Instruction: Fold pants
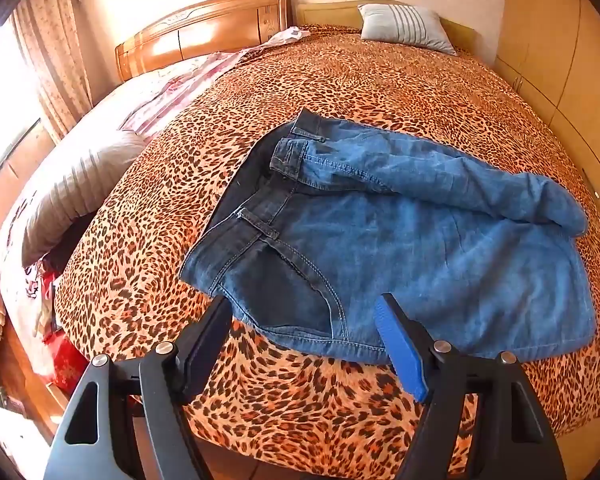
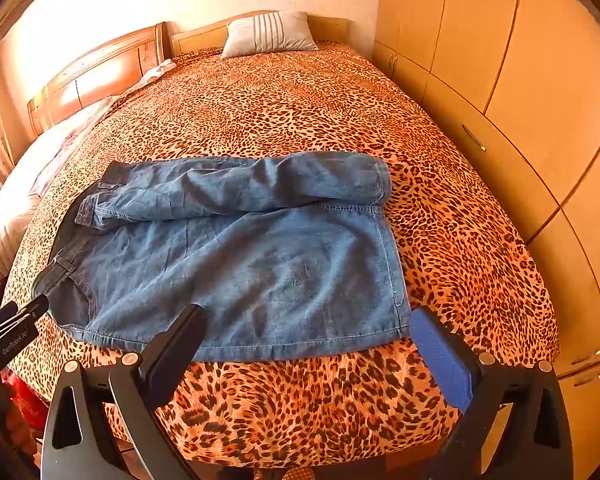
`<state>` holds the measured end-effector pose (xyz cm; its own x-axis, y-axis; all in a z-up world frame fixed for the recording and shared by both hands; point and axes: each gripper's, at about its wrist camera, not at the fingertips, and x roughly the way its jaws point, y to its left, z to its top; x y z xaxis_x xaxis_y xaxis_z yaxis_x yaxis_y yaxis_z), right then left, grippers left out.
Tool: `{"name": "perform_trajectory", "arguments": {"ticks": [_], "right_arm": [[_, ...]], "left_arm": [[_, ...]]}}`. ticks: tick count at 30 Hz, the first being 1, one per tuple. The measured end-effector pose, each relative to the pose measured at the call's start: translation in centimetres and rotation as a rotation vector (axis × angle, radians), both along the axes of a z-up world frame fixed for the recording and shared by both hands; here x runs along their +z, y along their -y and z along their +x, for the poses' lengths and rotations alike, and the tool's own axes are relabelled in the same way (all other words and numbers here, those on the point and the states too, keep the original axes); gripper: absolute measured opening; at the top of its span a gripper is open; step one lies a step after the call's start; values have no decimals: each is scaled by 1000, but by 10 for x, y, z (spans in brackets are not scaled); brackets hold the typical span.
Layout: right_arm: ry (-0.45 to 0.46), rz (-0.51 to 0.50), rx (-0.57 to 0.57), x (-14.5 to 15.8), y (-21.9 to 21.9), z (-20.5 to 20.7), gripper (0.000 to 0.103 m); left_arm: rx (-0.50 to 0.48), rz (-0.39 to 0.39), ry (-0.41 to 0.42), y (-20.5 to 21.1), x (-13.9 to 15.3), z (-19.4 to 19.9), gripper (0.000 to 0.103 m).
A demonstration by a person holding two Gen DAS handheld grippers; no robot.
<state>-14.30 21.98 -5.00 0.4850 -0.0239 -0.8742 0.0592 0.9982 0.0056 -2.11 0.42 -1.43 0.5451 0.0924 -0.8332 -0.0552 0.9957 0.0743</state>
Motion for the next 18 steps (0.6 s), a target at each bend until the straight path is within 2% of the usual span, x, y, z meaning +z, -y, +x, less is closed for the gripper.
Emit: {"name": "perform_trajectory", "arguments": {"ticks": [18], "right_arm": [[-9, -6, 6, -1, -5, 1, 102]], "left_arm": [[-6, -11, 16, -5, 1, 0, 74]]}}
